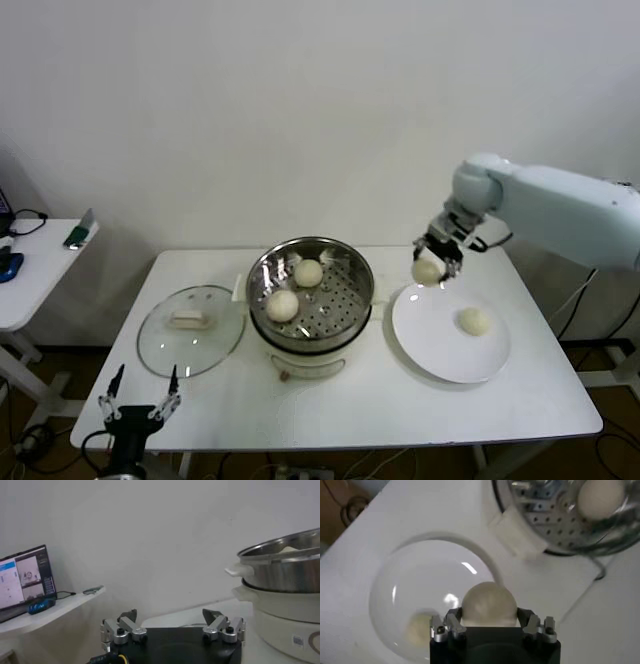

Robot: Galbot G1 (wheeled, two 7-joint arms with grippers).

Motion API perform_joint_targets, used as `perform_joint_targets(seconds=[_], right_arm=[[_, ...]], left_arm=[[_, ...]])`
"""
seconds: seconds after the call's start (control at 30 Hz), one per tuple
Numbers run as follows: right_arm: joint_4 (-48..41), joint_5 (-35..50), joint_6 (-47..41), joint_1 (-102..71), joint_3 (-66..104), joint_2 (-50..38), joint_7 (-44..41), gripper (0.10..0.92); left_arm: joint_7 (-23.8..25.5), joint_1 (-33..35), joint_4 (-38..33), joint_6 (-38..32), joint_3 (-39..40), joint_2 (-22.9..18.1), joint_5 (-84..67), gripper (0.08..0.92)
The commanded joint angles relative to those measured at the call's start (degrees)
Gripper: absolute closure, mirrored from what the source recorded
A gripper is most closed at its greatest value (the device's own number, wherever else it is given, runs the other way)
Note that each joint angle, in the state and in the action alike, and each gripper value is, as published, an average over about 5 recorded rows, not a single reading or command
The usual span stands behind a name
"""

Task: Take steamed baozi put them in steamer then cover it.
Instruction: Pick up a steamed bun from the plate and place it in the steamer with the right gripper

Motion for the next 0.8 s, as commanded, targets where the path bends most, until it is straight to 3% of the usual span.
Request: perform_joint_targets(seconds=[0.03,0.4,0.8], right_arm=[[4.8,-5.5,14.1,8.7,0.1,10.6,-0.4,0.312],[7.1,-17.5,19.7,-2.1,2.7,20.5,0.2,0.310],[5.6,-20.0,20.2,-10.6,1.4,23.8,0.8,0.304]], left_arm=[[0.1,0.3,0.1,-0.2,0.0,-0.1,0.2,0.177],[0.1,1.6,0.6,-1.4,-0.7,0.4,-0.8,0.177],[0.2,2.6,1.3,-1.6,-1.0,1.1,-2.2,0.177]])
